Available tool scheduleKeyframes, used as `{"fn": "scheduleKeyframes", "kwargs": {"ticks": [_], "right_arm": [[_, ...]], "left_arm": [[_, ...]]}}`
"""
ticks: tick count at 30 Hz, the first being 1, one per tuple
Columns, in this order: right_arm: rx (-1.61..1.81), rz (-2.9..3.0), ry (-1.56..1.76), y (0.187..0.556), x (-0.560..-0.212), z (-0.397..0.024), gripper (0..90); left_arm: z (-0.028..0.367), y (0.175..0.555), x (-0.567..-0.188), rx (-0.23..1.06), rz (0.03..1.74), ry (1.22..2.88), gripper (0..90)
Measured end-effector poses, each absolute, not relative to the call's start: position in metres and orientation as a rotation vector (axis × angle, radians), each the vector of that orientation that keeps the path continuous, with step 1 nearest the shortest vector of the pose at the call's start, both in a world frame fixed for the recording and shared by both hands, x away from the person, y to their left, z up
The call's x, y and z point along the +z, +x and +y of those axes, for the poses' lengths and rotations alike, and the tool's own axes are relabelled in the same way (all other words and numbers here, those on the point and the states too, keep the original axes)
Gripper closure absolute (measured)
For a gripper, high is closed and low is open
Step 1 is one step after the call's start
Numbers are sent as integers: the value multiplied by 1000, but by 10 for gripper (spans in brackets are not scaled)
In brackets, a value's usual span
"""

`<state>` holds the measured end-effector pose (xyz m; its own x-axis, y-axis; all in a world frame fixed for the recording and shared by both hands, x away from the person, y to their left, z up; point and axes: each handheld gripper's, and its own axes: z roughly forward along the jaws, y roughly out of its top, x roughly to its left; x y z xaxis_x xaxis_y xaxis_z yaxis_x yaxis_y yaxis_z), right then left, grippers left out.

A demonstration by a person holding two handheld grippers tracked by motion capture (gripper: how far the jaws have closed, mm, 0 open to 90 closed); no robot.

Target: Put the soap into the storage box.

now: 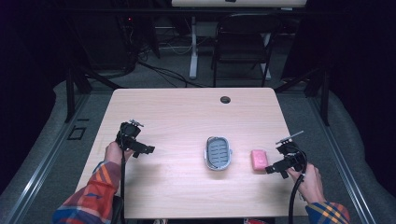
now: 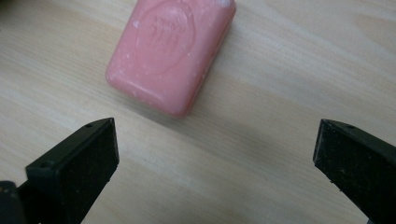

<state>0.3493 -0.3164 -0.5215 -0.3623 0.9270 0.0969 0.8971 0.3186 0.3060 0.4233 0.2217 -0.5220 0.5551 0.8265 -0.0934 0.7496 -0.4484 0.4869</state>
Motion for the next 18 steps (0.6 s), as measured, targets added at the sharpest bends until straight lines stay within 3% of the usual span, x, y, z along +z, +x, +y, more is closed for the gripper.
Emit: {"fn": "scheduleKeyframes", "kwargs": {"ticks": [18], "right_arm": [[466,2451,1755,366,-521,-287,0]], "left_arm": [[223,424,-522,216,1267,2308,0]]}}
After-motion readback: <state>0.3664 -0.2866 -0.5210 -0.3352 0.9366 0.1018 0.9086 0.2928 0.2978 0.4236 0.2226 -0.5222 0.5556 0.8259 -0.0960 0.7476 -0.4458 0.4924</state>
